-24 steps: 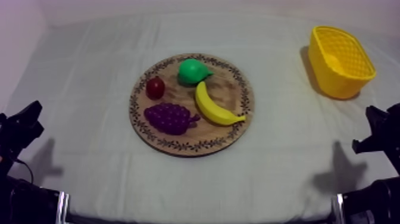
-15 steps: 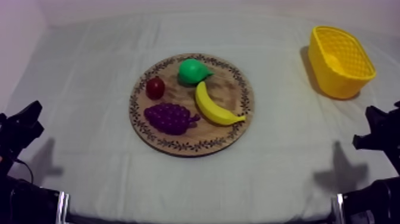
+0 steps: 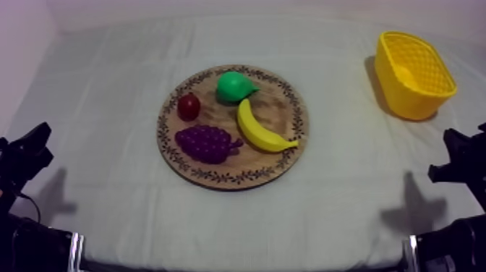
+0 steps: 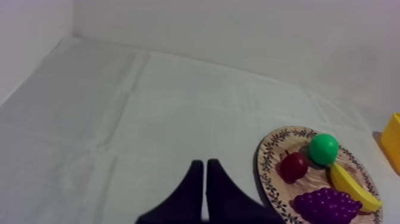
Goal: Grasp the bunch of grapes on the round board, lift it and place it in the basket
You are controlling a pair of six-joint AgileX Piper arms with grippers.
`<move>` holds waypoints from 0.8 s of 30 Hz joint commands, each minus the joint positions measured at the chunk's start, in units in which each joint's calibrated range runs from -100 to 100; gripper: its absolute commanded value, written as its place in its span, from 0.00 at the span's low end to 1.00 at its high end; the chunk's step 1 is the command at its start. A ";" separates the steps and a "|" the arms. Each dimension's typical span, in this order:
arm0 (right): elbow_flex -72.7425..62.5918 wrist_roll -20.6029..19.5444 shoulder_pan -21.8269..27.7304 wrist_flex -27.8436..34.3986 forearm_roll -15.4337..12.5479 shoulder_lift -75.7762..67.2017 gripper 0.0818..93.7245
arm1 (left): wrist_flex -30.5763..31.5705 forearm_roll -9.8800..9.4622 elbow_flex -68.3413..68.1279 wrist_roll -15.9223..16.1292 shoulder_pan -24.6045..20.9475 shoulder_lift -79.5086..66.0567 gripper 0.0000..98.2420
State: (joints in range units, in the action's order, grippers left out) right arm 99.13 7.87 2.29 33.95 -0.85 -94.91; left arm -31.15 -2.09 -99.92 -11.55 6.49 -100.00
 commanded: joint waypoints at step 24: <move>-51.13 9.30 -12.44 11.81 0.43 46.46 0.01 | 0.03 -0.04 0.04 0.00 -0.01 0.00 0.00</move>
State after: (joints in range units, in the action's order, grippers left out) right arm 56.20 16.97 -9.67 44.46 0.00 -54.11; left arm -31.15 -2.09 -99.92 -11.55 6.49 -100.00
